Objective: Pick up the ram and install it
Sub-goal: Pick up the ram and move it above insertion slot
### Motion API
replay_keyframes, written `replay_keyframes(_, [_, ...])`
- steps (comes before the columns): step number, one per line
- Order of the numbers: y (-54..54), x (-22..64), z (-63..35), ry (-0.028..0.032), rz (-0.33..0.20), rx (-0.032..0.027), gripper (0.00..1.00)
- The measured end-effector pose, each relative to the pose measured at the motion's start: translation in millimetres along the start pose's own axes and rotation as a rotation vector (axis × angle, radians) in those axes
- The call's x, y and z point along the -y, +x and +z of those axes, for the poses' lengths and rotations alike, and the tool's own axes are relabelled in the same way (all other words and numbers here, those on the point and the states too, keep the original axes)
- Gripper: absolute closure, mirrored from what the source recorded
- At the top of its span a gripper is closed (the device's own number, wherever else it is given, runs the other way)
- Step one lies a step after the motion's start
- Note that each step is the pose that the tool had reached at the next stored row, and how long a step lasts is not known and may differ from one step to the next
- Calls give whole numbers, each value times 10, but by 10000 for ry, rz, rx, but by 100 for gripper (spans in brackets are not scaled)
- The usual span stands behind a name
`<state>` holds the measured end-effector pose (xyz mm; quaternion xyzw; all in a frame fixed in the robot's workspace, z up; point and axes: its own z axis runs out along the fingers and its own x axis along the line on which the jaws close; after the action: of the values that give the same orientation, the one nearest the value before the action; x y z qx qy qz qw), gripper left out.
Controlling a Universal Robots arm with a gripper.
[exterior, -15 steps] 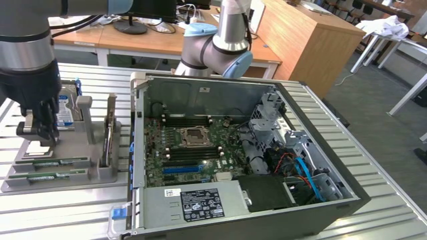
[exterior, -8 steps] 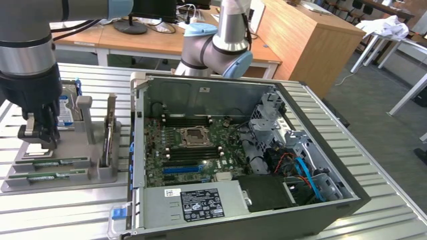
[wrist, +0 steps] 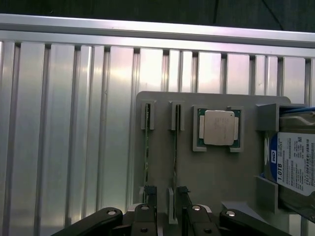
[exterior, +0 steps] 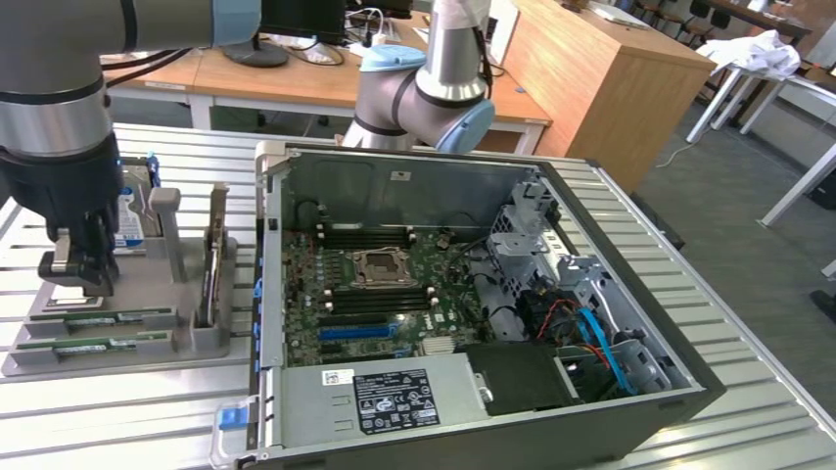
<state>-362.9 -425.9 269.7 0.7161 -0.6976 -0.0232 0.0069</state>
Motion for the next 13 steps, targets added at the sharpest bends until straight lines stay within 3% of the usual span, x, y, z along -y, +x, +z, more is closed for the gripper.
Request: replay_keyframes(13, [3, 5, 124, 0, 1, 0, 70])
